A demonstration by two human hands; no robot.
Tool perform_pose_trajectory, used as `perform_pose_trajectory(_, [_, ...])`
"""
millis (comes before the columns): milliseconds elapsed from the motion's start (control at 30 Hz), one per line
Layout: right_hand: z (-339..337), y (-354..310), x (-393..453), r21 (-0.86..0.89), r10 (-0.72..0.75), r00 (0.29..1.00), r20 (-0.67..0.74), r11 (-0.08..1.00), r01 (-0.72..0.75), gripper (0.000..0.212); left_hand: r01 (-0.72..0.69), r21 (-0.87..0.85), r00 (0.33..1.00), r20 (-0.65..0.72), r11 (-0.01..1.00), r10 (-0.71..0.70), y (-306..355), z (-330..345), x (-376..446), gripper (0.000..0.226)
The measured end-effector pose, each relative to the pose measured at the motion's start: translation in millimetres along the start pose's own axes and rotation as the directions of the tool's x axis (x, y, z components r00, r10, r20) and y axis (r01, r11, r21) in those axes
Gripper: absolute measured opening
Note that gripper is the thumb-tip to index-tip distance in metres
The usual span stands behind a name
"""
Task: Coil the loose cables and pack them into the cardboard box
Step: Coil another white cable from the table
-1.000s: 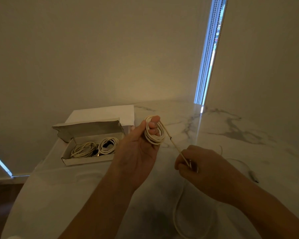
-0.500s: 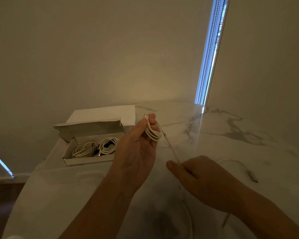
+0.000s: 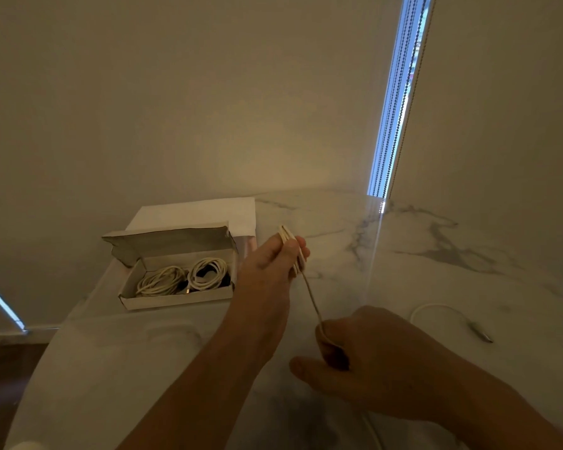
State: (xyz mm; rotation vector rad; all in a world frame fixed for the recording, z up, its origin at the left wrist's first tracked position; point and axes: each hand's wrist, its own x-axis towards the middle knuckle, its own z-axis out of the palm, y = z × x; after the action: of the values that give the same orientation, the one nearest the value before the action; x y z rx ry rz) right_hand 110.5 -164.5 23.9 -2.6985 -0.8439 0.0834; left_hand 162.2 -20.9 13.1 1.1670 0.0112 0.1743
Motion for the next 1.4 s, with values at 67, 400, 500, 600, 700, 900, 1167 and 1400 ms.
perform_pose_trajectory(67, [0.8,1.7,-0.5,-0.015,-0.047,0.999,-0.025,0.999,0.047,0.051,-0.054,0.260,0.998,0.042,0.964,0.045,-3.4,-2.3,-1.8,0.021])
perform_pose_trajectory(400, [-7.5,23.0,-3.9,0.016,-0.084,0.947,-0.311,0.995,0.094,0.035,-0.131,0.670,0.938,0.323,0.731,-0.128,-0.2,-6.7,-2.8,0.027])
perform_pose_trajectory(500, [-10.3,30.6,-3.5,-0.006,-0.041,0.907,-0.419,0.999,0.042,0.035,-0.110,0.710,0.919,0.338,0.695,-0.201,2.6,-5.7,-2.8,0.032])
perform_pose_trajectory(600, [-9.0,39.0,-0.8,-0.055,0.001,0.882,-0.472,0.998,-0.030,0.022,-0.063,0.735,0.909,0.321,0.675,-0.265,6.2,-5.1,-3.8,0.036])
perform_pose_trajectory(700, [-6.8,45.4,2.7,-0.099,0.005,0.844,-0.536,0.993,-0.069,0.010,0.008,0.692,0.898,0.312,0.722,-0.310,12.6,-3.8,-7.9,0.041])
perform_pose_trajectory(900, [-3.7,47.6,8.7,-0.093,-0.003,0.781,-0.625,0.993,-0.070,0.030,-0.105,0.663,0.881,0.408,0.741,-0.239,17.6,-5.2,-12.6,0.044])
perform_pose_trajectory(1167, [1.9,55.8,15.6,-0.040,0.102,0.798,-0.593,0.987,-0.156,0.048,-0.058,0.576,0.904,0.378,0.816,-0.202,16.1,-8.3,-9.2,0.030])
perform_pose_trajectory(1400, [7.1,49.4,17.4,0.078,0.168,0.817,-0.552,0.986,-0.150,0.051,0.211,0.208,0.906,0.326,0.955,-0.271,18.0,-12.6,-3.7,0.033])
